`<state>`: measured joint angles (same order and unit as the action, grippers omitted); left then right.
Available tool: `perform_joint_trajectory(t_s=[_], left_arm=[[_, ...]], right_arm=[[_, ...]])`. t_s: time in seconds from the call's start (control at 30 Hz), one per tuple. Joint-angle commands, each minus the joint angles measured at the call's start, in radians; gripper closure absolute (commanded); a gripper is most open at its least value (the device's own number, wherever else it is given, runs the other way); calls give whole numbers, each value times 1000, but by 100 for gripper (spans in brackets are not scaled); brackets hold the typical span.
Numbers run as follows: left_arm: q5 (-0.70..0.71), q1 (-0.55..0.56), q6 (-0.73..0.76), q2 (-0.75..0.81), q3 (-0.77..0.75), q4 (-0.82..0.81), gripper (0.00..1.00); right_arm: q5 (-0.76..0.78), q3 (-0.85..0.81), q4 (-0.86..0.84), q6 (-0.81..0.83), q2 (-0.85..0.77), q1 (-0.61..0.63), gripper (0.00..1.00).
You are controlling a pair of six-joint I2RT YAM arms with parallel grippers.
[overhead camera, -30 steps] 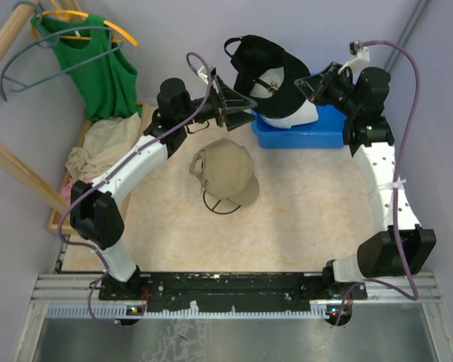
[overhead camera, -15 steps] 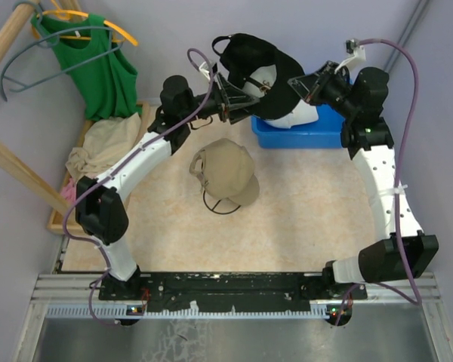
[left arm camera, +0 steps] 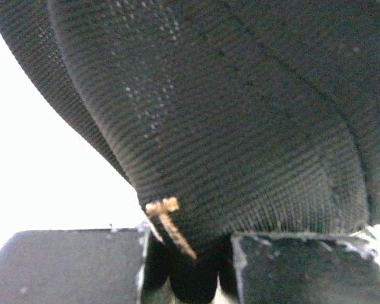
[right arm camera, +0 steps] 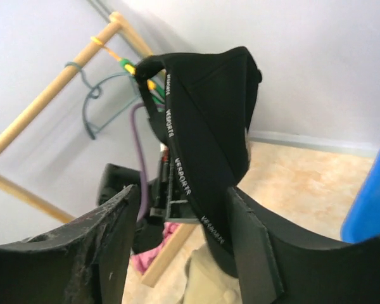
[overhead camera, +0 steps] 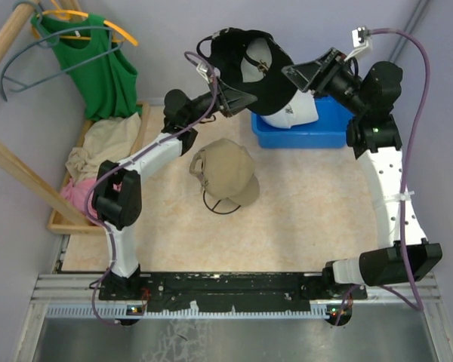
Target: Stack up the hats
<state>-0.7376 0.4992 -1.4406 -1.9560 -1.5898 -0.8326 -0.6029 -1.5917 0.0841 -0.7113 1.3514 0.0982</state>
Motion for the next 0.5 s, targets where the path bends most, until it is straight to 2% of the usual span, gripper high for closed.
perform_joint_trajectory(t_s=[0.0,0.13,0.2,0.47], left_arm=[[-32,-66,-5,-40,-76,-389,100],[-39,-112,-27,-74,-99,-529,100],[-45,-128,-32,-85,-105,-589,100],[-149,-143,29,-130,-206,-696,100]], right_arm=[[-136,-22,-172,-225,0,5,39],[-184,28,-283,-382,-12,2,24],[-208,62,-350,-479,-21,-3,21],[-273,299,-957,-1156,6,-1,23]])
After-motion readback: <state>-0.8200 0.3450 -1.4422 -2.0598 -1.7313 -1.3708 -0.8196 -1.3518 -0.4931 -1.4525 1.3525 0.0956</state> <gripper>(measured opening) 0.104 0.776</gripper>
